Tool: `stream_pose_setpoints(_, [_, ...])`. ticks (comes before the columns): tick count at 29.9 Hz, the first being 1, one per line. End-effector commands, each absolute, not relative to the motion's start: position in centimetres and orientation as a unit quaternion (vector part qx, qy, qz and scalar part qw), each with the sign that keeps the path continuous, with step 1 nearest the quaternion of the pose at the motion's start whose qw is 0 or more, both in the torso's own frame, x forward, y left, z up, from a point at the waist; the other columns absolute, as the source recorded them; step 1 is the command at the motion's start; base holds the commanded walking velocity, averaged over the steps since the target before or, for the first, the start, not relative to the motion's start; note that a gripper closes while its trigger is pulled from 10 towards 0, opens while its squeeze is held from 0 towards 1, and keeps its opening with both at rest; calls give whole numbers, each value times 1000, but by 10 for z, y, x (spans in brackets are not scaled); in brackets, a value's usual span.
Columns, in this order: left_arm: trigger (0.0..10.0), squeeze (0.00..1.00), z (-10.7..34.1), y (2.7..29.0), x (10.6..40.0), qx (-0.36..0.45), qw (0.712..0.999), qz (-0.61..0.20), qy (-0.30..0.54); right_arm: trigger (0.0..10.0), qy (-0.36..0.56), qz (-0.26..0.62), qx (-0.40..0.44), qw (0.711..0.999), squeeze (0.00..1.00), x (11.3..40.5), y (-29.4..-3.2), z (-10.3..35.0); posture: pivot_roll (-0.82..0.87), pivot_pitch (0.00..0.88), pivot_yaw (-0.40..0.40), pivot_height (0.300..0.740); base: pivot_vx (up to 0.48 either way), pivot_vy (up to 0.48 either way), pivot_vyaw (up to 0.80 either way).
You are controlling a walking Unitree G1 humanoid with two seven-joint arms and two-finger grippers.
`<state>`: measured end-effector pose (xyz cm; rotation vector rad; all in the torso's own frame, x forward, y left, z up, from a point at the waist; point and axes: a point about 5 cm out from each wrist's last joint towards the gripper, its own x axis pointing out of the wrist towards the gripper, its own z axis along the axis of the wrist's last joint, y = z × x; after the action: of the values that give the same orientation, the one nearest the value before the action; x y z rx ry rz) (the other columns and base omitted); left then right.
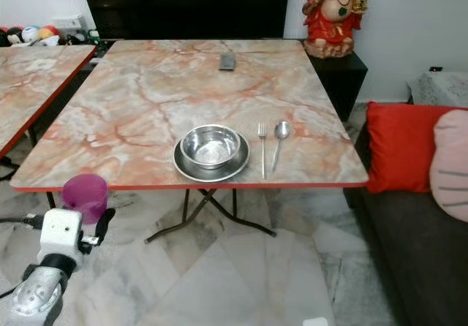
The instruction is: Setting the table
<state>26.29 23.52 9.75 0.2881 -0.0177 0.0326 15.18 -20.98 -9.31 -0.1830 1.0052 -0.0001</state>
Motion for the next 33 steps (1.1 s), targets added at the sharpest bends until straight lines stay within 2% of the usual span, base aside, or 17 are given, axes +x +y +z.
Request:
stream_pose_setpoints(1, [10000,0,95,238,261,143,990,18,-1,10000,486,6,-86,870,0,149,-207,-95,17,57,-11,740,0,0,0])
stream_pose_setpoints(24, [10000,0,97,236,262,124,992,13,-4,10000,484,4,-85,871,0,150,-207,-94,16,75,-11,740,0,0,0])
stream_pose_setpoints(33, [10000,0,98,236,263,124,992,13,-6,10000,485,3,-84,871,0,150,-207,-94,18,80,-10,740,258,0,0])
